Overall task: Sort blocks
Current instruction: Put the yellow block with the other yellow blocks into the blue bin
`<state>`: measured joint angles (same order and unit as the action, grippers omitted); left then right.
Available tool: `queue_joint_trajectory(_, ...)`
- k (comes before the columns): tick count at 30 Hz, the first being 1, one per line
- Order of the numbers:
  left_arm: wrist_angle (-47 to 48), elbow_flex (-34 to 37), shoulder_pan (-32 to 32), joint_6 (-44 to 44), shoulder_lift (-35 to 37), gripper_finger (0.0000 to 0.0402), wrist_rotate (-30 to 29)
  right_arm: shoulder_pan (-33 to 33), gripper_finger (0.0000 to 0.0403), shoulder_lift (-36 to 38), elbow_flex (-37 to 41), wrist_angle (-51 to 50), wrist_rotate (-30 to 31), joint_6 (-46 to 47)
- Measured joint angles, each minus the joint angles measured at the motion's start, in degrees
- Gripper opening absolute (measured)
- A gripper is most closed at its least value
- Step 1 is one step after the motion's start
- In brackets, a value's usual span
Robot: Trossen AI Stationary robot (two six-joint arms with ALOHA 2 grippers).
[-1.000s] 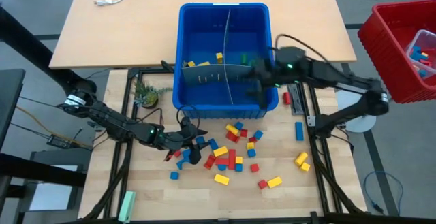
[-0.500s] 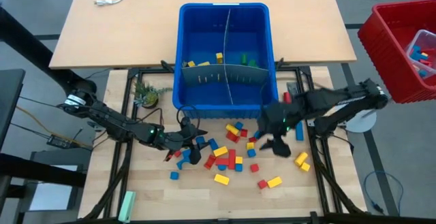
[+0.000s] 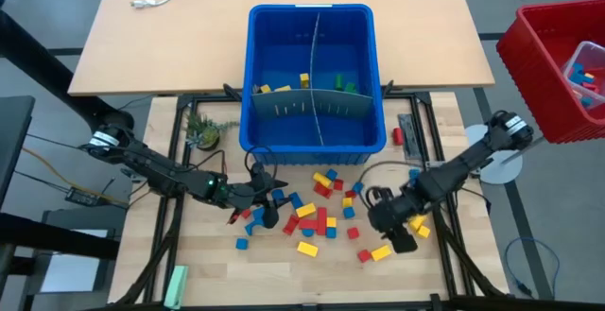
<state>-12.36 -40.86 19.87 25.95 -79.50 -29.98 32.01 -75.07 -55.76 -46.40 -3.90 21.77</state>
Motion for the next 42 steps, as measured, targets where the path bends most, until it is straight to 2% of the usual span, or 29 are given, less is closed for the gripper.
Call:
queue_joint_trajectory(3, 0.13, 0.0, -0.01, 1.01, 0.0, 0.0234, 0.11, 3.53, 0.0218, 0.0, 4.8, 6.88, 0.91, 4.05)
queue_joint_trajectory(9, 0.2, 0.0, 0.0, 1.51, 0.0, 0.0234, 0.18, 10.15, 0.0252, -0.08, 11.0, 17.43, 6.46, 9.74)
queue_joint_trajectory(14, 0.31, 0.0, 0.0, 1.48, 0.0, 0.0234, 0.24, 15.7, 0.0265, -2.95, 13.25, 23.13, 9.99, 10.18)
queue_joint_trajectory(17, 0.26, 0.0, 0.0, 1.47, 0.0, 0.0234, 0.22, 18.17, 0.0262, -6.7, 12.97, 23.05, 13.27, 10.2)
queue_joint_trajectory(20, 0.28, 0.0, 0.0, 1.45, 0.0, 0.0234, 0.22, 19.2, 0.0254, -10.5, 12.86, 23.08, 16.29, 11.29)
queue_joint_trajectory(25, 0.26, 0.0, 0.01, 1.38, 0.0, 0.0234, 0.22, 19.35, 0.024, -15.69, 12.81, 23.57, 16.21, 14.18)
queue_joint_trajectory(32, 0.24, 0.0, -0.01, 1.34, 0.0, 0.0234, 0.19, 19.39, 0.0219, -17.29, 12.58, 24.78, 16.3, 14.56)
queue_joint_trajectory(42, 0.26, 0.0, -0.01, 1.34, 0.0, 0.0234, -0.24, 19.37, 0.0113, -17.4, 12.6, 25.31, 16.1, 14.55)
